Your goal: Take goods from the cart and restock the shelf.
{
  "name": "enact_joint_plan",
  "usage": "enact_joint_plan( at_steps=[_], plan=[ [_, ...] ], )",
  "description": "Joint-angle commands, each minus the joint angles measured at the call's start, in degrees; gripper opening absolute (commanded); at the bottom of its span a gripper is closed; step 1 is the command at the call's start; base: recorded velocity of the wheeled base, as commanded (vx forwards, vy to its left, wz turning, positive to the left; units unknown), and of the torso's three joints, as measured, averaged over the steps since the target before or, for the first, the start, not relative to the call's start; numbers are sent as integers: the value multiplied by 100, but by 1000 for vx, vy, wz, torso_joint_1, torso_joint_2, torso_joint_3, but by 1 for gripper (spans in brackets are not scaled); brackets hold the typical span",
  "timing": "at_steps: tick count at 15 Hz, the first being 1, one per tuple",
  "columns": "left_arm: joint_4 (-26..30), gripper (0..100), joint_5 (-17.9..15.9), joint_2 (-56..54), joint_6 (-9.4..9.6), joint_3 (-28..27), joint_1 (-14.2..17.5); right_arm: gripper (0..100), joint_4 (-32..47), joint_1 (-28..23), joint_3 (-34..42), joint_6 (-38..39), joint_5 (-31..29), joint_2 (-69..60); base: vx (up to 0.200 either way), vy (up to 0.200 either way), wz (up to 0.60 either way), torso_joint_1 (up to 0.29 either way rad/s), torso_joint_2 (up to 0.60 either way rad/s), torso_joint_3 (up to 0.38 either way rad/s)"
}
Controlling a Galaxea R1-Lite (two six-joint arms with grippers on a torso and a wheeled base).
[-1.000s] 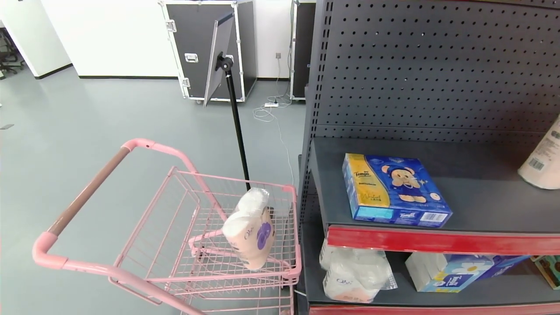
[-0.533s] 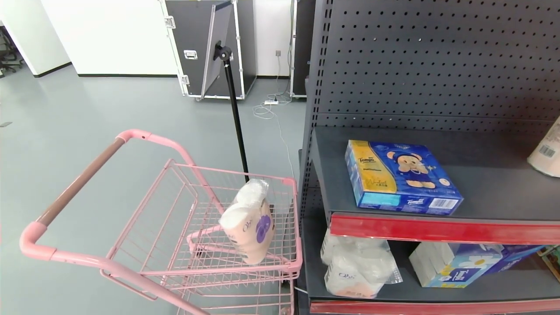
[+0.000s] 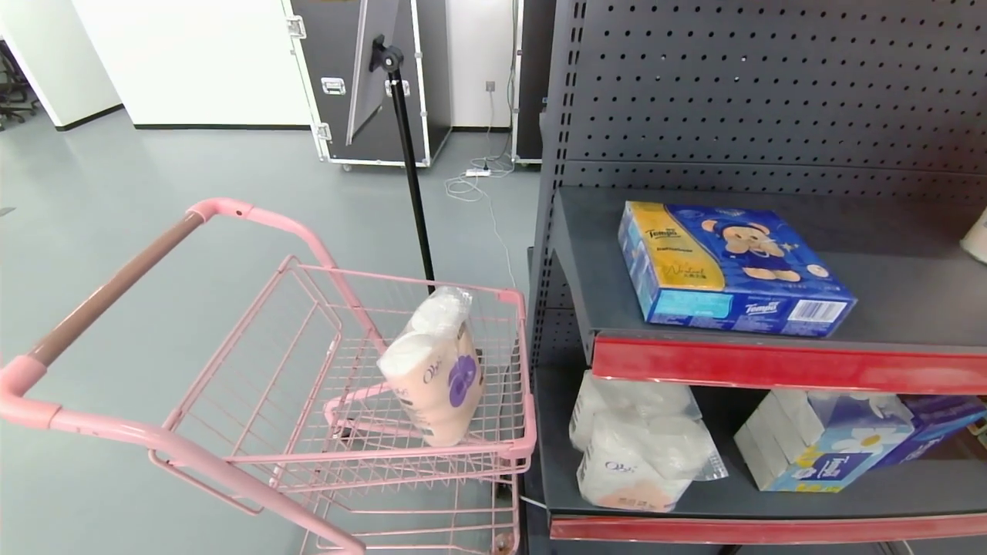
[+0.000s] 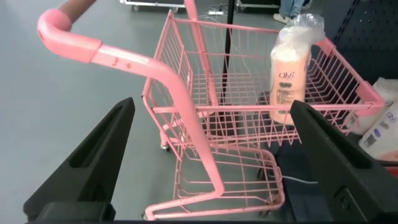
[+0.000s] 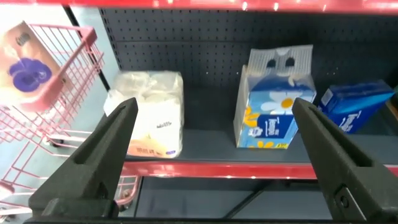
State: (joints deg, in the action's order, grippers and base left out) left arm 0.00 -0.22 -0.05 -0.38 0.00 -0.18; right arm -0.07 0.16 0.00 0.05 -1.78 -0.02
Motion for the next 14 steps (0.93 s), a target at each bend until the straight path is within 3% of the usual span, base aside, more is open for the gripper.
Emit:
enact_joint_plan(
  at_steps=[1, 8, 11, 12, 13, 14],
  plan=[
    [0, 100, -4, 5, 3, 0, 1, 100, -1, 2, 0, -5, 2, 2, 0, 0, 0, -173, 549, 364],
    [-9, 100, -57, 14, 29, 0, 1, 100, -1, 2, 0, -5, -7, 2, 0, 0, 0, -140, 518, 372],
    [-44, 100, -453, 66, 73, -176, -8, 100, -1, 2, 0, -5, 2, 2, 0, 0, 0, -84, 393, 313],
    [-35, 100, -664, 1235, -358, -1441, -193, 100, -1, 2, 0, -5, 2, 2, 0, 0, 0, -22, 154, 110],
    [-35, 100, -743, 2703, -1439, -2918, -289, 100, -1, 2, 0, -5, 2, 2, 0, 0, 0, -12, 85, 66],
    [-44, 100, -795, 3521, -1518, -3560, -307, 100, -1, 2, 0, -14, 11, 2, 0, 0, 0, -2, 56, 41]
  ],
)
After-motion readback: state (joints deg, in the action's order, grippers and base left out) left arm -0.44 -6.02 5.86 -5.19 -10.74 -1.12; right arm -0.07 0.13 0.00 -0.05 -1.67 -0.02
